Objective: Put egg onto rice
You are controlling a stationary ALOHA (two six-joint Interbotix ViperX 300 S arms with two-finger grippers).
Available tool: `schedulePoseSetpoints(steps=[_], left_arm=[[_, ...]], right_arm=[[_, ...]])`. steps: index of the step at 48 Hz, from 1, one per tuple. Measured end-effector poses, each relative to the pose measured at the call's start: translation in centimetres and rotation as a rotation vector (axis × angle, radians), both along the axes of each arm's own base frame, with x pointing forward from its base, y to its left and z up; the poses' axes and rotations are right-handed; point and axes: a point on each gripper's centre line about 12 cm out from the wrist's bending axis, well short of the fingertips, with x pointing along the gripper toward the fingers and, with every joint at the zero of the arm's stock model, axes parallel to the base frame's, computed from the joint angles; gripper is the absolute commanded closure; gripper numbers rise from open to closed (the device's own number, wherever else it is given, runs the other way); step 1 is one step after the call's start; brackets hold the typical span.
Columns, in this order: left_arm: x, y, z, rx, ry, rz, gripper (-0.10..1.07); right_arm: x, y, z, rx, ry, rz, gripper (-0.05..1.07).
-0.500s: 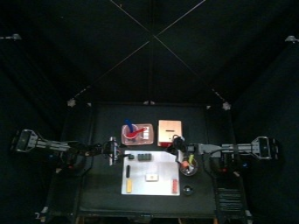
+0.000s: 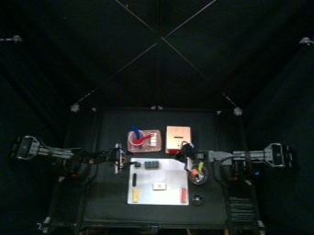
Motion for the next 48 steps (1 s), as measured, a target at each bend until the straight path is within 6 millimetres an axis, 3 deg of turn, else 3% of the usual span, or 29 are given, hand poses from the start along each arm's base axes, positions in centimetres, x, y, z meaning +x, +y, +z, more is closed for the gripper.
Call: schedulePoseSetpoints(steps=[9,25,35,48], left_arm=[[1.4,-0.2,1.5,-0.180,-0.001,0.038,0.19],[5.5,-0.6,0.4,-0.364,0.118,0.046,0.19],[6.7,0.8,-0.4,-0.466,0.170,0.080,0.19],[8.2,1.1,-1.2,-0.436,0.336,-0.064,0.19]], right_arm=[[0.0,0.0,0.0,-0.002,0.005,-0.001,0.76],[-0.3,-0.1,-0.7,-0.002,0.036,-0.003,0.76],[-0.7,0.1,-1.4,0.004,0.055,-0.001,0.76],[-0.6,0.0,-1.7,0.006,0.064,-0.004,0.76]])
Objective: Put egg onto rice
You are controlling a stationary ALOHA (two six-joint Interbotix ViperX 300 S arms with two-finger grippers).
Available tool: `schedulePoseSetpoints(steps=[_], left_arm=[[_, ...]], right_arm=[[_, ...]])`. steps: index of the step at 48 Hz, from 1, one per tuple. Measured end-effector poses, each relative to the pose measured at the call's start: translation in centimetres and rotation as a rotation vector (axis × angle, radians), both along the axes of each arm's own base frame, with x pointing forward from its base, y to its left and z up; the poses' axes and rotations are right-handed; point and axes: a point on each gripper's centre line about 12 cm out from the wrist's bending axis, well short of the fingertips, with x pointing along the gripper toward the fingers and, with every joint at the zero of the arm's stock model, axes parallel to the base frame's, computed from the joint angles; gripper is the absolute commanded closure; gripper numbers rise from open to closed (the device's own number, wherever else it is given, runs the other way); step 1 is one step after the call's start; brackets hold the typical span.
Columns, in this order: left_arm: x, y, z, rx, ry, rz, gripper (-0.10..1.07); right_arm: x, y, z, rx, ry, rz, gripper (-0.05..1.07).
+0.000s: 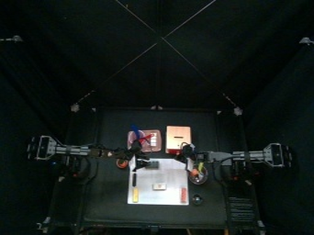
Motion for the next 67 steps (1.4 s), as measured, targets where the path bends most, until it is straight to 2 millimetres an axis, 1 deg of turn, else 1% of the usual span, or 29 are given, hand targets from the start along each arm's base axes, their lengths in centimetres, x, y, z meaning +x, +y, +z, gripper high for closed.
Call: schedulePoseSetpoints(steps=[10,14,18,20,26,32,35,45,54,60,63,67], left_arm=[[0.7,0.1,-0.2,0.054,0.144,-0.136,0.19],[0.7,0.2,-0.5,0.065,0.248,-0.156,0.19],[0.7,0.5,-0.6,0.070,0.340,-0.139,0.19],[0.6,0.5,-0.7,0.061,0.382,-0.110,0.19],[0.3,-0.3,-1.3,0.033,0.464,-0.019,0.19],[-0.1,-1.9,-1.9,-0.051,0.510,0.090,0.17],[-0.1,-2.7,-2.2,-0.126,0.524,0.177,0.17],[-0.7,-4.2,-3.0,-0.253,0.569,0.398,0.16],[-1.8,-5.7,-4.0,-0.351,0.661,0.594,0.08],[-2.6,-7.4,-4.7,-0.386,0.729,0.678,0.00],[-2.8,-8.3,-5.1,-0.405,0.753,0.715,-0.02],[-2.9,-9.3,-6.2,-0.436,0.783,0.781,-0.02]], right_arm=[[0.0,0.0,-0.2,0.001,0.006,0.000,0.76],[0.1,0.0,-0.3,0.004,0.010,-0.002,0.76],[0.1,-0.1,-0.5,0.007,0.016,-0.005,0.76],[0.2,0.0,-0.6,0.011,0.022,-0.005,0.76],[0.4,0.0,-0.9,0.014,0.032,-0.005,0.76],[0.7,-0.1,-1.2,0.014,0.043,-0.004,0.76],[0.8,-0.1,-1.3,0.015,0.047,-0.005,0.76],[1.0,-0.1,-1.3,0.012,0.049,-0.002,0.76],[1.0,-0.1,-1.4,0.006,0.052,0.002,0.76],[1.0,-0.1,-1.4,0.005,0.052,0.003,0.76],[1.0,-0.1,-1.4,0.001,0.052,0.006,0.76],[1.0,-0.1,-1.4,-0.004,0.053,0.009,0.76]])
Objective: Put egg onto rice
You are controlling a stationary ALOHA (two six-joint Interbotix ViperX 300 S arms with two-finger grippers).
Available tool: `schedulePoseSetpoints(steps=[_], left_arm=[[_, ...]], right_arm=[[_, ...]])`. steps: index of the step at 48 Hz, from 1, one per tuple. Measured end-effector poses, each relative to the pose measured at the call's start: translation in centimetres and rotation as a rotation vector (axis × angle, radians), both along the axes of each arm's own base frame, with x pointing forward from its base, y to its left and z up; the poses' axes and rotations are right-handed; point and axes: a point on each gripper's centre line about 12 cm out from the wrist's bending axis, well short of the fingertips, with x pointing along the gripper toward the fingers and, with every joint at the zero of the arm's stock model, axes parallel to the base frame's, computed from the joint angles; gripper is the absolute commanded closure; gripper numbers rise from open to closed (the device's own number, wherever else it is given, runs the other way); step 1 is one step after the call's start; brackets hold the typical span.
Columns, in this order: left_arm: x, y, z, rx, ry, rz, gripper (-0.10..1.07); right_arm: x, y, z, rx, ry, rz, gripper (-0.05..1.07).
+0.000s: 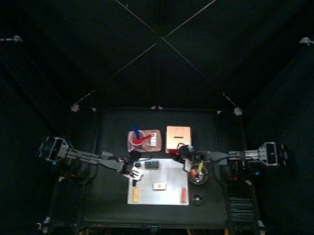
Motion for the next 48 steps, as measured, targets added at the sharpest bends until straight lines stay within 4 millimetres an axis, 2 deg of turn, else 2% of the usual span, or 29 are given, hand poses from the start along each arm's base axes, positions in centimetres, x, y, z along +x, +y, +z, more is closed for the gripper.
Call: schedulePoseSetpoints(steps=[7,13,27,40,48], left_arm=[[-0.1,-2.2,-2.4,-0.005,0.070,0.103,-0.02],[0.5,-3.8,-3.2,0.010,0.064,0.157,-0.02],[1.1,-4.9,-4.9,0.036,0.065,0.230,-0.01],[1.8,-6.3,-7.3,0.032,0.080,0.238,-0.01],[2.3,-7.5,-7.4,0.015,0.078,0.245,-0.01]], right_arm=[[0.0,0.0,0.0,-0.006,-0.001,0.005,0.76],[0.0,0.1,-0.1,-0.005,0.002,0.005,0.76],[-0.5,0.3,-0.7,0.004,0.026,0.005,0.76],[-0.7,0.7,-0.1,0.001,0.015,0.017,0.76],[-0.8,0.7,0.4,-0.004,0.002,0.018,0.76]])
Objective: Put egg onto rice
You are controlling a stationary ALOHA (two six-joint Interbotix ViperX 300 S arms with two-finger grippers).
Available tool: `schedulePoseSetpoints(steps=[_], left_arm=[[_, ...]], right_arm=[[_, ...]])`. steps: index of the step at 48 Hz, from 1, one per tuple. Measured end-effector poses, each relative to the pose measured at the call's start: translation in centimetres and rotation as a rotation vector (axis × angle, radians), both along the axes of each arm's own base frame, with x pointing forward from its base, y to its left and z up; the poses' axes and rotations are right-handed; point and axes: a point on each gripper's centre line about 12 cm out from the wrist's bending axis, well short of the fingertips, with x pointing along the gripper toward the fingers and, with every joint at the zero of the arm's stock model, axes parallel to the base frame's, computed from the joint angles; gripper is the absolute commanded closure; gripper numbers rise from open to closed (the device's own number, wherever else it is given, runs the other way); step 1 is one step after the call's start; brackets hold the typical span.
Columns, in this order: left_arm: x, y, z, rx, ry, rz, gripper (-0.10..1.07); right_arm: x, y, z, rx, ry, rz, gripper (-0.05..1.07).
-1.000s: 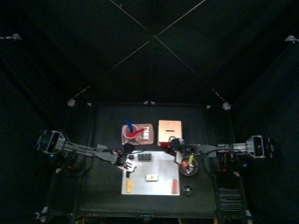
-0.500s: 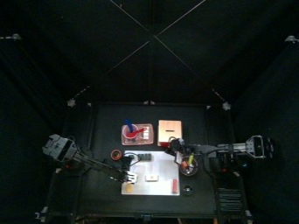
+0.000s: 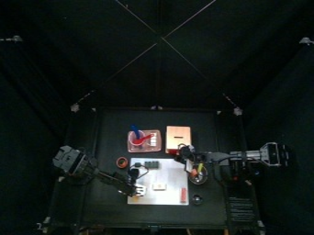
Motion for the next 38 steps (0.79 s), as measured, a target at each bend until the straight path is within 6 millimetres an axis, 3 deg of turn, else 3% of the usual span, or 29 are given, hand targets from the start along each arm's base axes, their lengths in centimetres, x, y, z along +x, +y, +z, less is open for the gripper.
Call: schedulePoseSetpoints(steps=[16,38], left_arm=[[0.04,-0.64,-0.08,-0.008,0.000,0.018,0.03],[-0.18,-1.07,-0.33,-0.017,0.011,0.018,0.26]], right_arm=[[-0.33,0.21,-0.38,0.004,0.010,0.004,0.76],[-0.43,0.31,-0.54,0.004,0.015,0.007,0.76]])
